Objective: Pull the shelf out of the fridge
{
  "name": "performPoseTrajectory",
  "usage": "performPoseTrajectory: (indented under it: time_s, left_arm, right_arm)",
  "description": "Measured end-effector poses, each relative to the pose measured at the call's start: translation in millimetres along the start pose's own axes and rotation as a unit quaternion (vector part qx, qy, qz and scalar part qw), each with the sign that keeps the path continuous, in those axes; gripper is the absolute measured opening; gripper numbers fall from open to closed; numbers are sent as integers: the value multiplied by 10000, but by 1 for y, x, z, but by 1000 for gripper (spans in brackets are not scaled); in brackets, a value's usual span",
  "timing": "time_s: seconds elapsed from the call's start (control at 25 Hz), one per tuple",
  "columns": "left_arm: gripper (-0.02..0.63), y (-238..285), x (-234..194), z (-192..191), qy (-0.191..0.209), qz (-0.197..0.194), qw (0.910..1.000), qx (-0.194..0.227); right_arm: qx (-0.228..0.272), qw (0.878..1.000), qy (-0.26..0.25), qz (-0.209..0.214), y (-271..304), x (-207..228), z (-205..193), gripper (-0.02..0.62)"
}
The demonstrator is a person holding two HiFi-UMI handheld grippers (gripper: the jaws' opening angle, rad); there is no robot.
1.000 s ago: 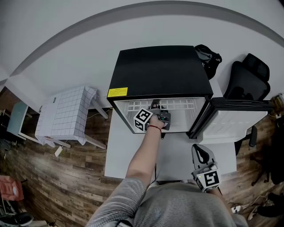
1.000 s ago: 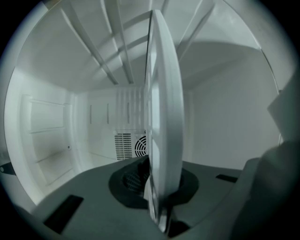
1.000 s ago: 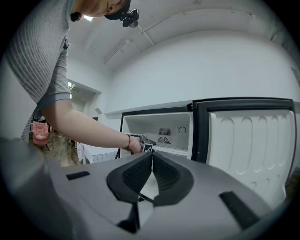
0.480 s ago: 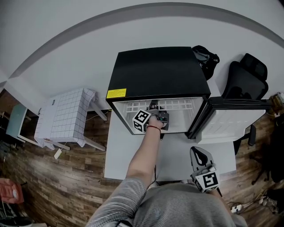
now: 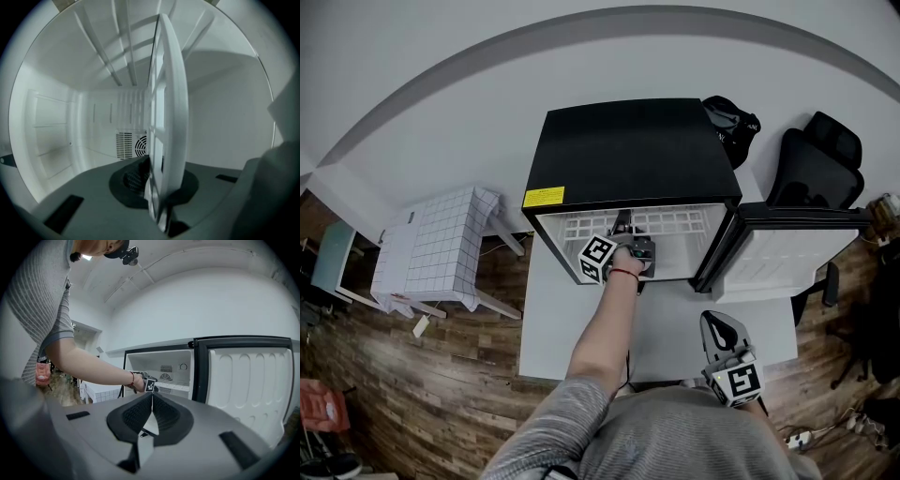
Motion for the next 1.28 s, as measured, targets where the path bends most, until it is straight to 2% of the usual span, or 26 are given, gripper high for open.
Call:
performPoseTrajectory:
  time_s: [0.24, 0.52, 0.64, 0.76, 1.28]
  left_arm:
    - [35, -12, 1, 0, -8, -14, 10000, -22]
    - [35, -19, 1, -1, -4, -34, 10000, -34]
    - [35, -20, 1, -1, -6, -35, 10000, -27]
    - [35, -19, 1, -1, -12, -39, 10000, -27]
    - [35, -23, 1, -1, -20, -53, 10000, -59]
  right_arm:
    - [21, 9999, 69, 136, 4, -5, 0, 14]
    - [-267, 9979, -280, 513, 6, -12, -6, 14]
    - [-245, 9975, -181, 631, 7, -15, -6, 14]
    - [-216, 9976, -22, 657, 8, -15, -5, 14]
    - [-241, 9975, -43, 670, 8, -15, -6, 14]
Point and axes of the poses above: the fingertips, and each gripper's own axes: y forward along the fingers, x to its right, z out of its top, the point moved 10 cm from there along -y, backward along the fingers, and after that the axes turned 9 degrees about x, right-handed, at the moved point
